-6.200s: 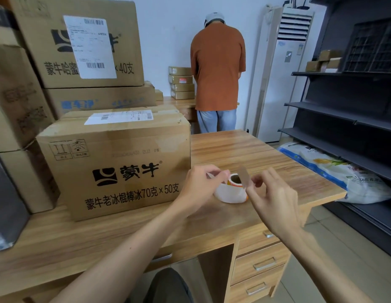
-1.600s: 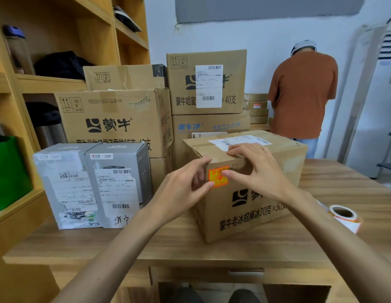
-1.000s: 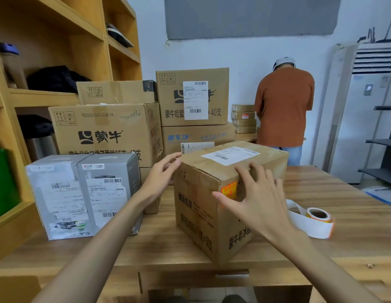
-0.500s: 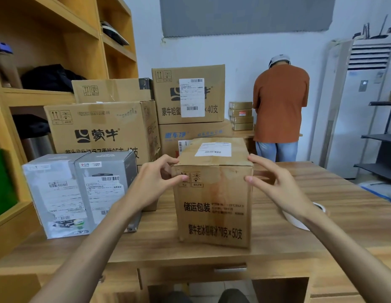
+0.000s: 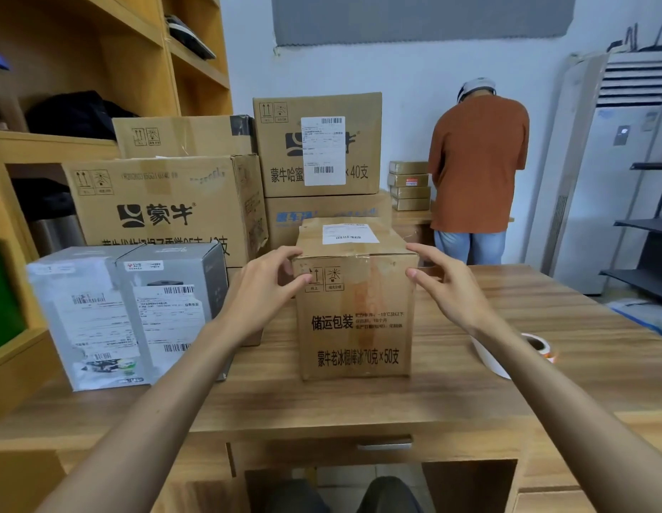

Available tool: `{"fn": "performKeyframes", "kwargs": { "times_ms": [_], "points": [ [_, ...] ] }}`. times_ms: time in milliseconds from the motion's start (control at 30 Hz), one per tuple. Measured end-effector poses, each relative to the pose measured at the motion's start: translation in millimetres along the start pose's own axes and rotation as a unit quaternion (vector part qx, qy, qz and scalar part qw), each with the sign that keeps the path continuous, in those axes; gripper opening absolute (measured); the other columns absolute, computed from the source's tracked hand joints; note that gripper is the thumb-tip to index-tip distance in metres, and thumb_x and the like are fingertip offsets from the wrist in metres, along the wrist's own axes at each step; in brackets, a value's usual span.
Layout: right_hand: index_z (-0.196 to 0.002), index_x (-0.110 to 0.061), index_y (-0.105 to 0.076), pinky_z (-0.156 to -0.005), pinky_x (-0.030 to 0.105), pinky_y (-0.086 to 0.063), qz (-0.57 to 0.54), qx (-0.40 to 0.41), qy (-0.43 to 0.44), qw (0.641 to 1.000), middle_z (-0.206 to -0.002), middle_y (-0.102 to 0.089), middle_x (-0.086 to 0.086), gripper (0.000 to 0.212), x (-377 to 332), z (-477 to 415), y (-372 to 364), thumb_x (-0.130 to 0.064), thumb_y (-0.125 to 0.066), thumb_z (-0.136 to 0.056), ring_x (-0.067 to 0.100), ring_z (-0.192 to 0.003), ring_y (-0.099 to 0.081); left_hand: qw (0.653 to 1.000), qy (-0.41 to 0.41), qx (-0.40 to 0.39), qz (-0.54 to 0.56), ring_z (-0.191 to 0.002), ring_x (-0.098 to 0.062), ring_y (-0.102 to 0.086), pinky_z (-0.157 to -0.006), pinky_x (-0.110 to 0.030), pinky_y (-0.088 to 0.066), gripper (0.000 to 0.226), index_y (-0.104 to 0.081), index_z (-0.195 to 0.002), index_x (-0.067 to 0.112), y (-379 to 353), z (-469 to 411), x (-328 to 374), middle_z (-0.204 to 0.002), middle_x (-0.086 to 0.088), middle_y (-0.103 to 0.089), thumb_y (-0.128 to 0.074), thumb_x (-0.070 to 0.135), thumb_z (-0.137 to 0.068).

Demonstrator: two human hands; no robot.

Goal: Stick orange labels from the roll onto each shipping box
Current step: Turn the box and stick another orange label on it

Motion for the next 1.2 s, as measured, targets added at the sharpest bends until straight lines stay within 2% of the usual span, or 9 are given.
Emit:
{"fn": "performKeyframes", "kwargs": {
  "times_ms": [167,333,500,633,867,967,1033,1133,1200],
  "points": [
    [-0.138,-0.03,-0.056,-0.083,0.021,-0.045,0.015,0.01,-0.012,1.0,-0.097,-0.056,-0.022,0.041,9,-4,-2,-0.027,-0.061,-0.097,-0.001,-0.079,-0.063,1.0,0.011,-0.005,-0.022,-0.087,-0.012,-0.059,-0.075,-0.035,-0.05,0.043,-0.057,-0.133,0.032,-7,-4,3,-0.094,0.014,-0.062,-0.066,0.049,-0.094],
    [-0.143,-0.036,-0.047,-0.088,0.029,-0.051,0.054,0.011,-0.01,0.998,-0.115,-0.059,-0.012,0.047,9,1,-1,-0.033,-0.06,-0.098,0.009,-0.087,-0.064,0.995,0.023,0.041,-0.082,-0.108,-0.018,-0.051,-0.081,-0.038,-0.047,0.048,-0.055,-0.136,0.023,-11,-3,13,-0.116,0.001,-0.055,-0.067,0.04,-0.093],
    [-0.127,-0.024,-0.056,-0.081,0.034,-0.052,0.102,0.033,-0.018,0.994,-0.117,-0.06,-0.007,0.038,29,16,24,-0.035,-0.066,-0.093,0.009,-0.083,-0.062,0.975,-0.134,0.149,-0.092,-0.093,-0.022,-0.058,-0.073,-0.035,-0.052,0.027,-0.065,-0.113,0.006,-29,11,74,-0.107,-0.009,-0.059,-0.071,0.015,-0.088],
    [-0.097,-0.022,-0.063,-0.074,0.04,-0.05,0.194,0.007,-0.052,0.98,-0.097,-0.062,-0.005,0.014,66,33,56,-0.03,-0.071,-0.088,0.013,-0.071,-0.059,0.981,-0.194,0.002,-0.003,-0.081,-0.012,-0.059,-0.056,-0.033,-0.056,0.016,-0.063,-0.108,0.013,-93,16,128,-0.106,0.002,-0.056,-0.064,0.02,-0.093],
    [-0.082,-0.027,-0.063,-0.058,0.033,-0.038,0.265,-0.075,-0.149,0.95,-0.069,-0.056,-0.014,0.013,127,72,97,-0.035,-0.072,-0.086,0.01,-0.066,-0.051,0.956,-0.146,-0.237,0.09,-0.11,-0.022,-0.056,-0.088,-0.036,-0.046,0.033,-0.055,-0.132,0.027,-221,15,191,-0.132,0.008,-0.054,-0.058,0.028,-0.098],
    [-0.087,-0.02,-0.069,-0.065,0.036,-0.043,0.26,-0.065,-0.171,0.948,-0.07,-0.059,-0.01,0.008,144,85,109,-0.027,-0.072,-0.084,0.014,-0.069,-0.055,0.936,-0.12,-0.285,0.169,-0.092,-0.016,-0.052,-0.083,-0.03,-0.04,0.034,-0.061,-0.127,0.018,-264,16,204,-0.129,0.005,-0.058,-0.061,0.015,-0.094],
    [-0.091,-0.022,-0.069,-0.065,0.035,-0.042,0.251,-0.072,-0.18,0.948,-0.07,-0.058,-0.013,0.01,151,92,113,-0.024,-0.073,-0.083,0.01,-0.068,-0.053,0.923,-0.11,-0.312,0.197,-0.1,-0.018,-0.055,-0.083,-0.027,-0.036,0.033,-0.064,-0.122,0.013,-289,20,207,-0.129,0.001,-0.061,-0.063,0.01,-0.09],
    [-0.097,-0.023,-0.066,-0.065,0.03,-0.039,0.25,-0.1,-0.175,0.947,-0.08,-0.061,-0.016,0.018,159,98,113,-0.018,-0.073,-0.081,0.01,-0.071,-0.053,0.922,-0.086,-0.305,0.221,-0.103,-0.016,-0.056,-0.08,-0.024,-0.038,0.025,-0.066,-0.111,0.008,-306,23,206,-0.119,0.0,-0.063,-0.068,0.01,-0.086],
    [-0.104,-0.02,-0.068,-0.07,0.027,-0.04,0.251,-0.113,-0.171,0.946,-0.092,-0.065,-0.011,0.023,162,101,112,-0.015,-0.071,-0.082,0.009,-0.079,-0.057,0.924,-0.069,-0.288,0.242,-0.087,-0.004,-0.056,-0.068,-0.011,-0.038,0.02,-0.067,-0.106,0.002,-303,25,206,-0.105,0.006,-0.062,-0.07,0.008,-0.088]
  ]
}}
Point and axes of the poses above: each hand's wrist, its own z-axis away from the middle knuckle, its own y-axis out of the back of the hand, x = y × z, the point moved 8 cm from there along -z, towards the middle knuckle
